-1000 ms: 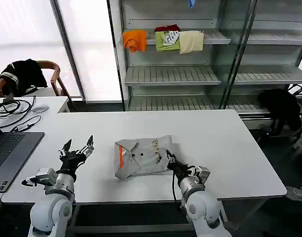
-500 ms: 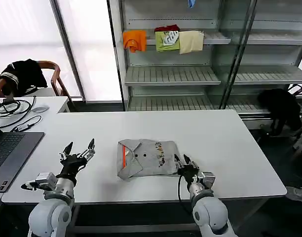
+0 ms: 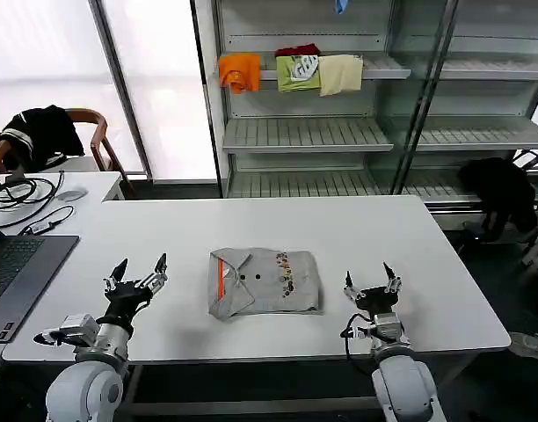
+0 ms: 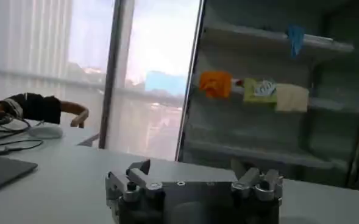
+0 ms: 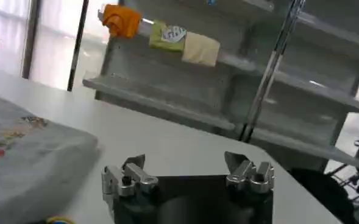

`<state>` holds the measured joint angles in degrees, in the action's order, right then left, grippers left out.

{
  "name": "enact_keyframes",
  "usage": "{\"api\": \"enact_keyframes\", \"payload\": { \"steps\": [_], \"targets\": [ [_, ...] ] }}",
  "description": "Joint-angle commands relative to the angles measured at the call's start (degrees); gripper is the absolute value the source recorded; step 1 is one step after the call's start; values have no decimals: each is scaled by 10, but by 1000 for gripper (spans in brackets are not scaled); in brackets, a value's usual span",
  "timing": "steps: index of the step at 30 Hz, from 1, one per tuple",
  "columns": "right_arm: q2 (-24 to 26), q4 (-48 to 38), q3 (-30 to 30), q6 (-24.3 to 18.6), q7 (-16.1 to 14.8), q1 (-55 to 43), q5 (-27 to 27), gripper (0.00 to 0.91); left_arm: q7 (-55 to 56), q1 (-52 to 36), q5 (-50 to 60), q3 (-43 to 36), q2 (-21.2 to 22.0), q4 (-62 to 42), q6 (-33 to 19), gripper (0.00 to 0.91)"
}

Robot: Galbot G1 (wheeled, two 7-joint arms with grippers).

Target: Fold and organize the clothes.

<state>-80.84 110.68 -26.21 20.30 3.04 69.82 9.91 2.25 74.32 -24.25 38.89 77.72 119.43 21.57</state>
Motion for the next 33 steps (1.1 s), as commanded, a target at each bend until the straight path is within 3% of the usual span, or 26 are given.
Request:
{"api": "enact_keyframes", "payload": {
  "steps": [1,12,19,33],
  "targets": [
    [39,15,-78,12,-94,4,1,907,-24,7,0,4,-16,-3,5,907],
    [54,23,-103,18,-123,2,-27,907,-33,8,-19,7,-21,-16,16,907],
    [56,11,-108,-6,-96,-3,-27,907,-39,8,-18,16,-27,-28,16,907],
    [79,-17,-90,-18,-96,-2,-74,907,-42,13,-18,40,-33,-43,17,907]
  ]
}}
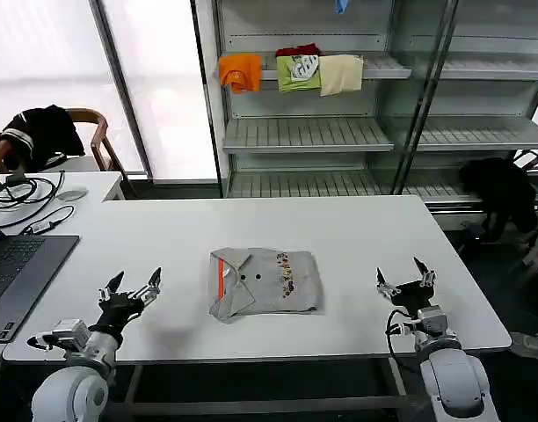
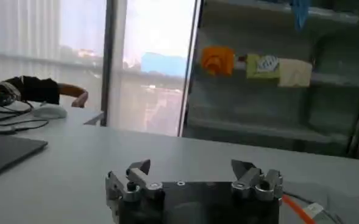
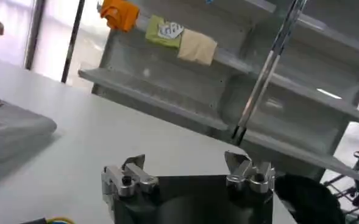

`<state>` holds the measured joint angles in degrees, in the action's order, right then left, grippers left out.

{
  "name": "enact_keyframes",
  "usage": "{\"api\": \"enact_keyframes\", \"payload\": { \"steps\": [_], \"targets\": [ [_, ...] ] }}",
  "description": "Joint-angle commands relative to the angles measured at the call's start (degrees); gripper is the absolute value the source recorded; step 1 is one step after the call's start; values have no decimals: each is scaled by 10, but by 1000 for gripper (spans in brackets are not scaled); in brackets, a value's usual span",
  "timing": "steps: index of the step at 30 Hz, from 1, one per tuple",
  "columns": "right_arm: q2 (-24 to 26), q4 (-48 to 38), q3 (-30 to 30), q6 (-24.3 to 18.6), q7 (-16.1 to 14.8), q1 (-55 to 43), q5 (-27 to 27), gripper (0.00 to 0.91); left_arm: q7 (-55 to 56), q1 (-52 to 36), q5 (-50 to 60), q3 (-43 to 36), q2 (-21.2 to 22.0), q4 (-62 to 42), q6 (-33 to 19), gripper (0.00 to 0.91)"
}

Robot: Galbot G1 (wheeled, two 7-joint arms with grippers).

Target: Fold and organize the clothes.

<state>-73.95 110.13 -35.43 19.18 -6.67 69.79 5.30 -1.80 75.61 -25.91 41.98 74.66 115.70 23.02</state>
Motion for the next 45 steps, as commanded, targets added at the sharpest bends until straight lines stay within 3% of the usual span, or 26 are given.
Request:
{"api": "enact_keyframes", "payload": {
  "steps": [1,6,23,41,45],
  "targets": [
    [10,-10,5,-1,3,-3,-35,907,-2,0,-1,9,-2,-6,2,907],
    [12,21,16,8,-14,0,-78,907,-3,-3,5,6,6,-9,1,907],
    [6,20,69,30,2,-35,-37,907,-9,-26,8,2,15,-25,-3,907],
    [17,18,73,44,0,-21,-73,907,-25,0,-3,7,7,-19,-21,907],
    [23,21,66,52,-1,-9,-101,907,-27,6,-13,8,4,-14,-22,907]
  ]
}}
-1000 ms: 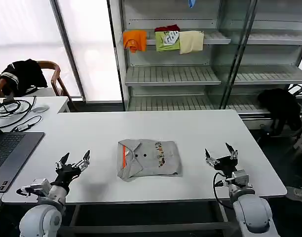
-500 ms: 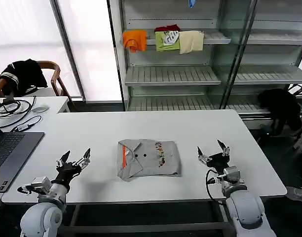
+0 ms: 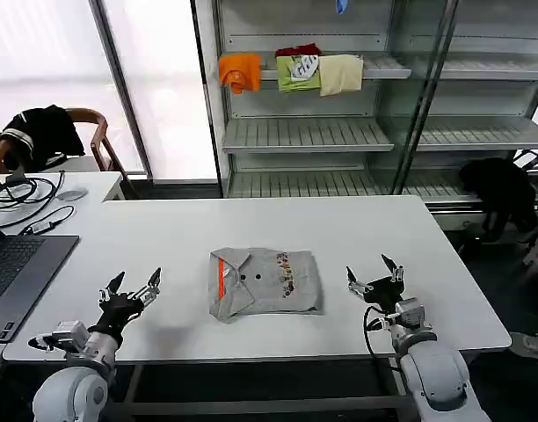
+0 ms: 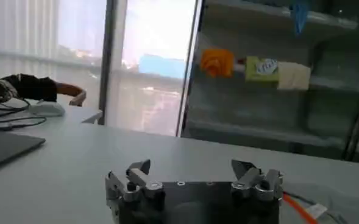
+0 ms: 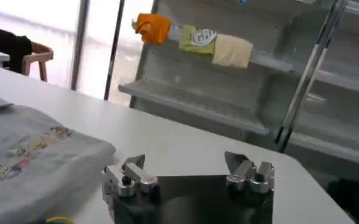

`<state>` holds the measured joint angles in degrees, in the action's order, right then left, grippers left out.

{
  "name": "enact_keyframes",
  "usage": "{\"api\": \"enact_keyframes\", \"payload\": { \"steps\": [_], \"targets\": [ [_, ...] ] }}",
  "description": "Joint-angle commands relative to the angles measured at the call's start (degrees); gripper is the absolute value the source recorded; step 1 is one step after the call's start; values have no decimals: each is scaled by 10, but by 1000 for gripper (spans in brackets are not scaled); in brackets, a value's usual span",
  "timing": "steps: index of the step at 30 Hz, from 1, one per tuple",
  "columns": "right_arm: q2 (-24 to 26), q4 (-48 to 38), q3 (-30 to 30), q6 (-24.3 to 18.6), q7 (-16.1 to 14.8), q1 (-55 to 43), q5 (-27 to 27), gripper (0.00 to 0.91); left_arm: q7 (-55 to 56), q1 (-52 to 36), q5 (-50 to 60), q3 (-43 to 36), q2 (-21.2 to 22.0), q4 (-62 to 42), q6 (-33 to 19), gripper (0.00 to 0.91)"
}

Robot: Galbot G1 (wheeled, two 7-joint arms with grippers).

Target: Fold and organize the clothes.

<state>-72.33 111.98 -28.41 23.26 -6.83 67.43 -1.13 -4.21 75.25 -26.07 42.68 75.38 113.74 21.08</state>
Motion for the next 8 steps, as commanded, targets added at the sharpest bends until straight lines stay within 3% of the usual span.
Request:
{"api": "enact_keyframes", "payload": {
  "steps": [1,8],
  "targets": [
    [9,4,-8,16,0,17,-48,907,-4,11,-13,1,-4,5,-3,907],
    [17,7,-24,35,2,24,-87,907,-1,8,-46,-1,-5,-4,-3,907]
  ]
}}
